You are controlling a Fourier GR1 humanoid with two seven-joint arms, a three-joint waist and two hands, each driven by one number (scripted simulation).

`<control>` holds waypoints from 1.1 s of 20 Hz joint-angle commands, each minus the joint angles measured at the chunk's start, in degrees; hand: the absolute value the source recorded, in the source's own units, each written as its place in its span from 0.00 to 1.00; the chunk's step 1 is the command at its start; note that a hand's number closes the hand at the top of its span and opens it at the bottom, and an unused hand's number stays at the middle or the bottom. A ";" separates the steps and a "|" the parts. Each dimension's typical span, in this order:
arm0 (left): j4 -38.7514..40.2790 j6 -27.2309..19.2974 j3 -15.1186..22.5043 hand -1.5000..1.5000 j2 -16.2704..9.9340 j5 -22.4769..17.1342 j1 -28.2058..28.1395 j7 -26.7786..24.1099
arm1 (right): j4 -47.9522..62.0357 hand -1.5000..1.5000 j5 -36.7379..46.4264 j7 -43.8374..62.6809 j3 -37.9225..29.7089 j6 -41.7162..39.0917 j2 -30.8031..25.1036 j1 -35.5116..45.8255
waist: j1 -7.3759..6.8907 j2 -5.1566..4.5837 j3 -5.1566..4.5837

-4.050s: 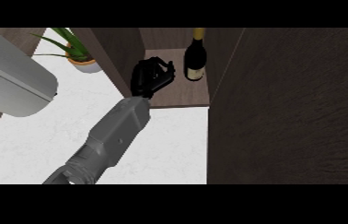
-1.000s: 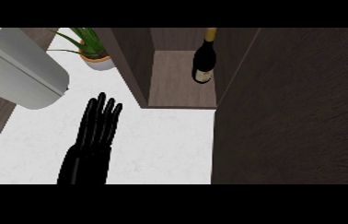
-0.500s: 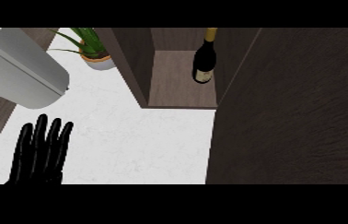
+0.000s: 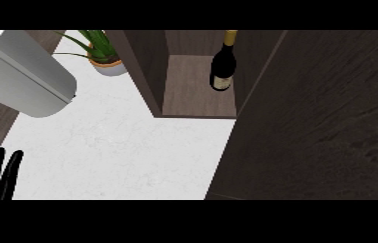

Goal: Pick up the wine, place it into the cabinet and close the cabinet

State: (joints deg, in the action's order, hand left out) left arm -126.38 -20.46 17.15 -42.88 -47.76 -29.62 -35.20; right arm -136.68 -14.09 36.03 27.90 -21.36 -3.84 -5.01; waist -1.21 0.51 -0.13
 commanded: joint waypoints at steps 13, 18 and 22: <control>1.23 21.97 -19.96 0.00 -3.25 -8.97 -15.23 -1.71 | 14.03 1.00 19.00 6.63 15.13 29.04 3.82 34.25 | -0.92 -0.20 0.02; 0.27 23.13 -23.75 0.00 -2.75 -10.54 -15.31 1.09 | 27.16 1.00 15.38 2.75 7.14 29.23 3.83 44.50 | -0.85 -0.47 0.11; -0.03 22.09 -26.42 0.00 -2.64 -12.06 -14.13 4.71 | 36.04 1.00 12.48 0.10 3.71 32.28 3.83 52.63 | -0.51 -0.60 0.12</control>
State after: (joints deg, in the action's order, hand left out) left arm -125.35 2.65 -6.90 -46.17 -58.66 -44.01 -33.08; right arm -107.76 0.95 37.34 36.29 10.14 -0.04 40.54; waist -2.04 0.04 -0.06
